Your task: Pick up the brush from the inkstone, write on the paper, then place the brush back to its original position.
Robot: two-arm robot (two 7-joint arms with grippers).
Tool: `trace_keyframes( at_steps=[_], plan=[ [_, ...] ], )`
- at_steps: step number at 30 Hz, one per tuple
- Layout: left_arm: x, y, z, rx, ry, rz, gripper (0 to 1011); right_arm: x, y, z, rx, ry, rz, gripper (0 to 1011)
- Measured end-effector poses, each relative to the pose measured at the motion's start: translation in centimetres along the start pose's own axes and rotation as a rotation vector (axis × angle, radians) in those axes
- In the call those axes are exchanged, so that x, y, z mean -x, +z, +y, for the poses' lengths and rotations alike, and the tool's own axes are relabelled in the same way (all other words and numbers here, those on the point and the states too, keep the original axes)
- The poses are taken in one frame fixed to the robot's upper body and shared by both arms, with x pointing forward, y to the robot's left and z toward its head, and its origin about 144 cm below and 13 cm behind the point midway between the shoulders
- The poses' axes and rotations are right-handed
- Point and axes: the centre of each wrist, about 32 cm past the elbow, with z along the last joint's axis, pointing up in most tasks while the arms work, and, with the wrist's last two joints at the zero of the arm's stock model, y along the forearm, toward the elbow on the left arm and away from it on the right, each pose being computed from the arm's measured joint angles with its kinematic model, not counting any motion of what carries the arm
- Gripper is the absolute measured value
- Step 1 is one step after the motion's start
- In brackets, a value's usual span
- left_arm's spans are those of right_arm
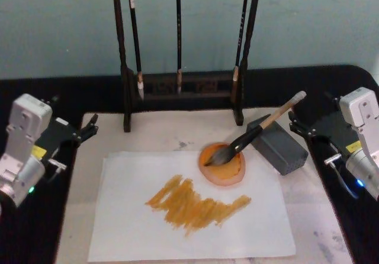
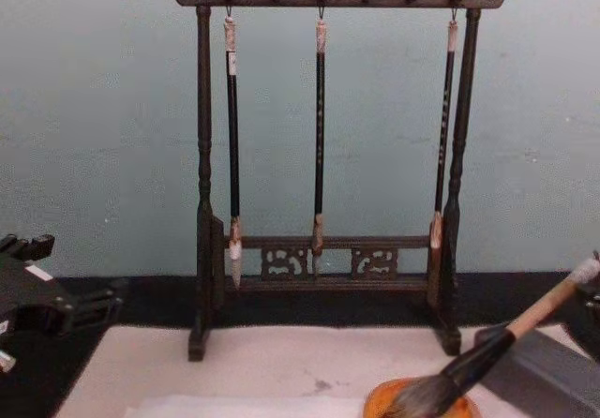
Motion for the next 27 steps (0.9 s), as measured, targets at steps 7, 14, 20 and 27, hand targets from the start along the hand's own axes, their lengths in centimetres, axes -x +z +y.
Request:
trace_keyframes(
  at_steps=[7,14,20,27],
  plan=[
    [0.0,0.0,0.0,0.000,0.000,0.000,1010,-0.8,0.5,-0.7,0.013,0.008,0.131,1000],
    [0.0,0.0,0.0,0.000,0.000,0.000,1010,-2.3,0.8,-2.4,0.058,0.065,0.482,1000],
    [0.0,0.0,0.0,0.000,0.000,0.000,1010,-2.9,0.3,-3.4,0.075,0.126,0.740,1000],
    [0.0,0.0,0.0,0.000,0.000,0.000,1010,-3.4,-0.9,-3.8,0.099,0.176,1.027,1000]
  ],
)
